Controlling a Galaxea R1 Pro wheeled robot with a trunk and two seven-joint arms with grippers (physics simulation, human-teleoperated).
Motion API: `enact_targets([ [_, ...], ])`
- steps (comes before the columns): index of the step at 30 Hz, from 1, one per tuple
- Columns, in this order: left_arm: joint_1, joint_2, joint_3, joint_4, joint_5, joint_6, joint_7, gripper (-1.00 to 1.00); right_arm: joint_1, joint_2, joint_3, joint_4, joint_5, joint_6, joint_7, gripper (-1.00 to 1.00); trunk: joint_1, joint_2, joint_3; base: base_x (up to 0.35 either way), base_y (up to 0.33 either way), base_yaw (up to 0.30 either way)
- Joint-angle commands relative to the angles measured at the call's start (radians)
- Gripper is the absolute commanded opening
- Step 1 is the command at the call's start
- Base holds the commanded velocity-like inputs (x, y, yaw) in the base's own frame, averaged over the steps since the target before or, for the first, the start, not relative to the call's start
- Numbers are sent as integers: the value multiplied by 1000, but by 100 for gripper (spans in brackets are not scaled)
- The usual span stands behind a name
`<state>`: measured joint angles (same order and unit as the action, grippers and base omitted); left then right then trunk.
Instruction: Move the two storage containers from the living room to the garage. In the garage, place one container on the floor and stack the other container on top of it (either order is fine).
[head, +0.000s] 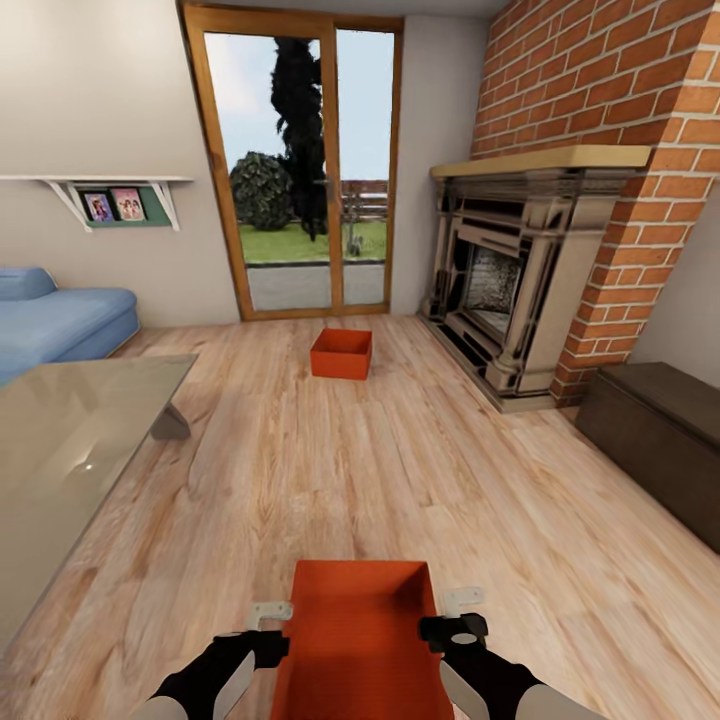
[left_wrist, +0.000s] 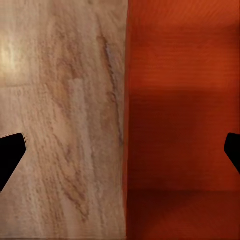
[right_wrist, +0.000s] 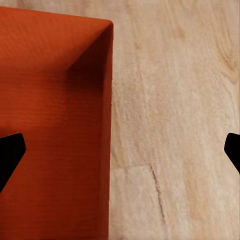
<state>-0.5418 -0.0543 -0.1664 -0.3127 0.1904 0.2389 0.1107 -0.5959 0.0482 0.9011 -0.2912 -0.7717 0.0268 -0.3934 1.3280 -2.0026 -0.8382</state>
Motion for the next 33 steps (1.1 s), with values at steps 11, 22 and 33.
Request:
enact_targets([
  [11,-1,-4,-7,-12,11,15,9,100,-1,0,7,-1,-8,-5,-2,100,0,0,-9,0,0,45],
  [22,-26,-5,-7,-9,13,15,9,100,0,12,10,104,-16,-60,21,100,0,0,-26,0,0,0],
  [33,-27,-5,-7,8,16,14,9,100,1,18,11,178,-16,-109,79,100,0,0,-43,0,0,65],
])
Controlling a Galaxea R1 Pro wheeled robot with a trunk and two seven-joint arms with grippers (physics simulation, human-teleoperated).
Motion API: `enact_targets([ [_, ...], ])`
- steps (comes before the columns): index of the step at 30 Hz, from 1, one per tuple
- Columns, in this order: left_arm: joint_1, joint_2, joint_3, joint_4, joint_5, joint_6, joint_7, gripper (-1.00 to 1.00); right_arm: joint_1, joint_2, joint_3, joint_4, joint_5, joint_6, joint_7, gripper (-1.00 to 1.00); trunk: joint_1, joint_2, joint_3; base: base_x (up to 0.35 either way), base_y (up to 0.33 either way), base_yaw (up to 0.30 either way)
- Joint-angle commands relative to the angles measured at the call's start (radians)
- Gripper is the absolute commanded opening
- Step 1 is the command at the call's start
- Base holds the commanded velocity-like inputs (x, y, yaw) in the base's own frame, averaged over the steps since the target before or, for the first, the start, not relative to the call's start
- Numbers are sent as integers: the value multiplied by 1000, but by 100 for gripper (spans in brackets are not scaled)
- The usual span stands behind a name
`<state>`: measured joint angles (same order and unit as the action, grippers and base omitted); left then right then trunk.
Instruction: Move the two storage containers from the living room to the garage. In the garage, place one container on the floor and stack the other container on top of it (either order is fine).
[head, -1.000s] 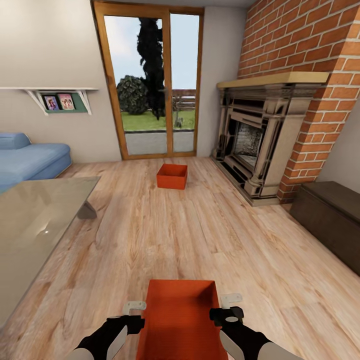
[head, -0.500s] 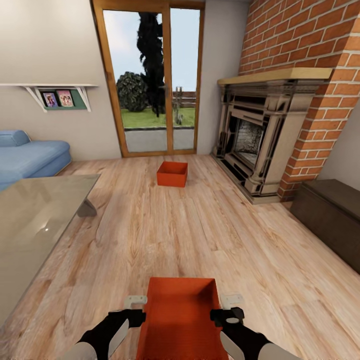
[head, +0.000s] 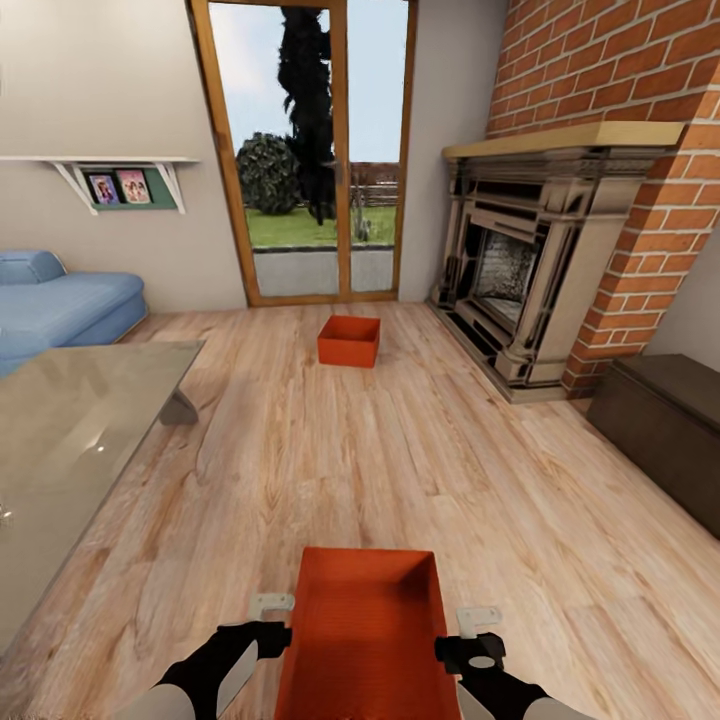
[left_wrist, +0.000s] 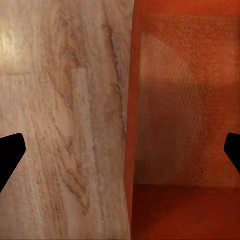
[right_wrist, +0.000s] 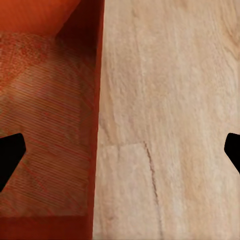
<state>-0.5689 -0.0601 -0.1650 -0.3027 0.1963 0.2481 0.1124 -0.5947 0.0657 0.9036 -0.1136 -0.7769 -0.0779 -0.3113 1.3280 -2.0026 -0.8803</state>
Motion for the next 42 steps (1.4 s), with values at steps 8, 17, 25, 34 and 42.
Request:
enact_targets([
  [8,0,1,-8,6,11,5,7,100,-1,2,10,1,-8,-5,-2,100,0,0,-14,0,0,79],
  [17,0,-1,-8,6,9,4,7,100,0,2,11,0,-6,-5,-2,100,0,0,-28,0,0,80],
  [25,0,-5,-8,5,9,3,7,100,-1,2,12,0,-3,-5,-2,100,0,0,-41,0,0,80],
  [34,0,-32,-8,-6,7,3,7,100,-1,0,12,0,0,-5,0,100,0,0,-55,0,0,80],
  [42,-8,-64,-9,-19,5,5,15,100,-1,-8,11,0,-3,-5,22,100,0,0,-62,0,0,49],
])
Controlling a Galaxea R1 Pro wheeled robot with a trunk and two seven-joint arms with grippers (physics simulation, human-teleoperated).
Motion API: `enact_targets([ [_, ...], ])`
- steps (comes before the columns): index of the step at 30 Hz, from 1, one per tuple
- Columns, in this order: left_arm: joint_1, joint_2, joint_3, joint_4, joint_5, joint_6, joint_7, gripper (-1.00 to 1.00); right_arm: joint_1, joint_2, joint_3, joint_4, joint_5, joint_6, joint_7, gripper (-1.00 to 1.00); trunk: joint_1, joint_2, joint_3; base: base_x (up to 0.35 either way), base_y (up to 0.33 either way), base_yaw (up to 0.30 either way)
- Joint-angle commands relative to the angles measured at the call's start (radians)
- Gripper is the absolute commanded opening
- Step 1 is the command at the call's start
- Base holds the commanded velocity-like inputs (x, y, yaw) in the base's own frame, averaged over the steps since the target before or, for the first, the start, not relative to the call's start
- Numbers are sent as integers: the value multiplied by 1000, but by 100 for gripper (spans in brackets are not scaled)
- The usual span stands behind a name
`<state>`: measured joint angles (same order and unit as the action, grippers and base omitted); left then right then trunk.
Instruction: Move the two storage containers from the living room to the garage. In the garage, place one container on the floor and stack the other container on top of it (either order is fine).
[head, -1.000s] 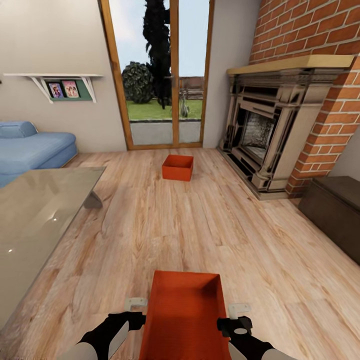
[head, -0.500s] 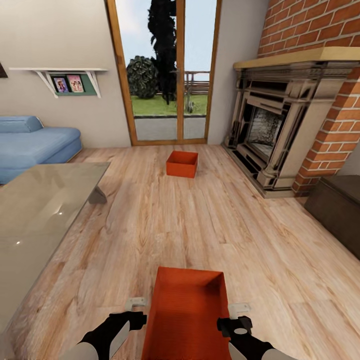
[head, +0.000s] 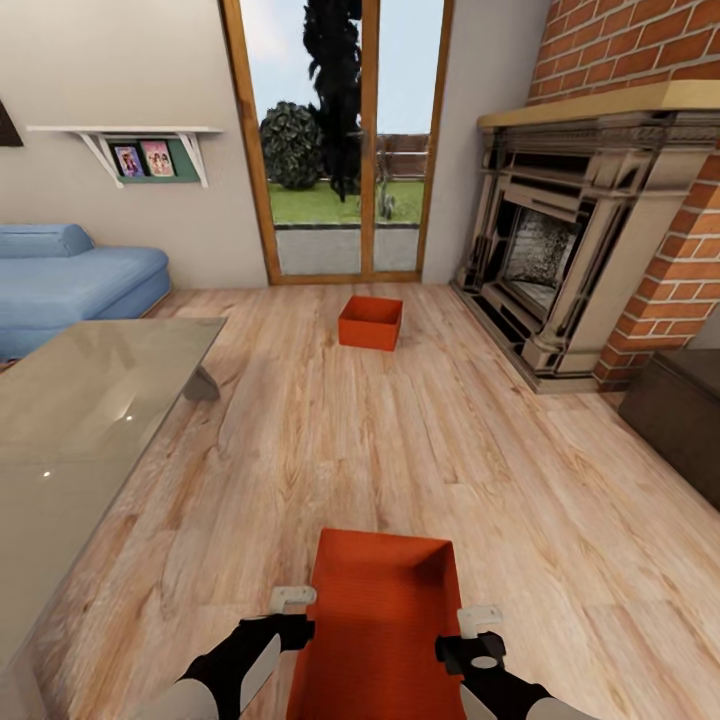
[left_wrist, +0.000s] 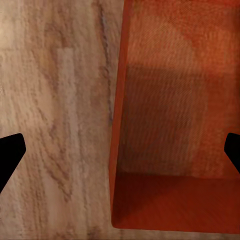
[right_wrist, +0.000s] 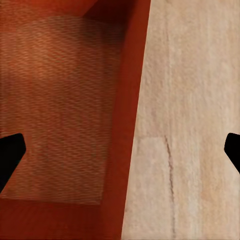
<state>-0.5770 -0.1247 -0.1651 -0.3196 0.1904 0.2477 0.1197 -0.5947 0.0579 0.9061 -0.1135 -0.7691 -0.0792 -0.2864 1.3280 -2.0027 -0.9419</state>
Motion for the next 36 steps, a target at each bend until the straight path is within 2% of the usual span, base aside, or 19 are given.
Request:
enact_targets([
  [1,-1,1,-8,-2,11,5,8,100,0,-1,8,0,-11,-3,-1,100,0,0,-1,0,0,7],
  [6,-1,-1,-8,-11,11,7,3,100,0,-3,8,0,-12,-4,2,100,0,0,-1,0,0,2],
  [8,-1,-4,-10,-40,11,28,7,100,0,-3,7,0,-11,-3,2,100,0,0,-1,0,0,0],
  [12,-2,-16,-19,-58,-5,64,23,100,-1,-3,7,0,-10,-2,3,100,0,0,-1,0,0,0],
  [18,-2,-40,-21,-62,-25,80,55,100,-1,-2,7,0,-9,-2,3,100,0,0,-1,0,0,0],
  [22,-2,-47,-22,-63,-27,91,88,100,-2,-3,6,0,-9,-1,3,100,15,-28,-14,0,0,0],
  [36,-2,-46,-24,-64,-28,95,92,100,-2,-5,4,0,-11,1,3,100,69,-126,-58,0,0,0],
])
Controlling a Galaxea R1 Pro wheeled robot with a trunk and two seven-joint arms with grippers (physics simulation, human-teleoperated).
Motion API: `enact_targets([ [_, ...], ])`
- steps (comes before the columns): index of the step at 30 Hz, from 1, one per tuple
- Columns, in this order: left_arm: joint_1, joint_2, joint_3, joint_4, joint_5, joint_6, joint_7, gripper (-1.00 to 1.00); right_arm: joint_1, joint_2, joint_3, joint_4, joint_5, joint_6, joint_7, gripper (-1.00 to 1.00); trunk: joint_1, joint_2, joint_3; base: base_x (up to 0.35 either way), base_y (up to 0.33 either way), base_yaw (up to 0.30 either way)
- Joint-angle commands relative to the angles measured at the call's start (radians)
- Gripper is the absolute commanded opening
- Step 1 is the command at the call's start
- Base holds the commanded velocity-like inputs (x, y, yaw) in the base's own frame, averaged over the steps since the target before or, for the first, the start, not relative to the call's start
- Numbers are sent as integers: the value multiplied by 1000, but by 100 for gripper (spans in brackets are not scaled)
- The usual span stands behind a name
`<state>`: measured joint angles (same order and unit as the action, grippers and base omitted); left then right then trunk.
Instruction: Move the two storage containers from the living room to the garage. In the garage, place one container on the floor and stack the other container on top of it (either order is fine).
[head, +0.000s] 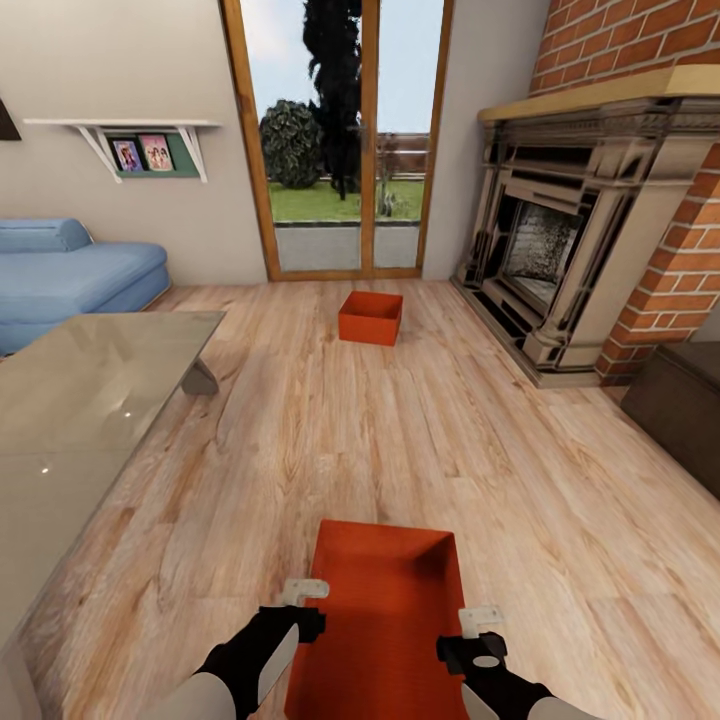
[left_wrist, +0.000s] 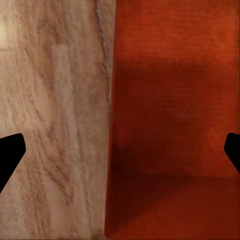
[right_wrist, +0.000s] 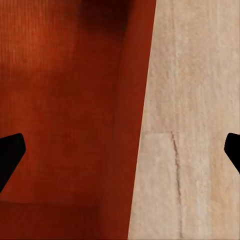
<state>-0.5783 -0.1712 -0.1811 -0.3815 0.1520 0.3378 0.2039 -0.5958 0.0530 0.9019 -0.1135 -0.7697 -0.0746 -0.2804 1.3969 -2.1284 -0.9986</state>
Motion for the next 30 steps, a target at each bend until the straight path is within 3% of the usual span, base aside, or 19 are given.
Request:
enact_targets([
  [1,0,1,-9,-2,11,5,8,100,-1,0,8,0,-11,-4,-3,100,4,-8,-4,0,0,0],
  [17,0,1,-8,-2,11,6,8,100,-1,-1,8,0,-11,-5,-3,100,65,-120,-54,0,0,0],
  [30,0,0,-8,-9,11,4,11,100,-1,-2,8,0,-11,-5,-1,100,69,-127,-57,0,0,0],
])
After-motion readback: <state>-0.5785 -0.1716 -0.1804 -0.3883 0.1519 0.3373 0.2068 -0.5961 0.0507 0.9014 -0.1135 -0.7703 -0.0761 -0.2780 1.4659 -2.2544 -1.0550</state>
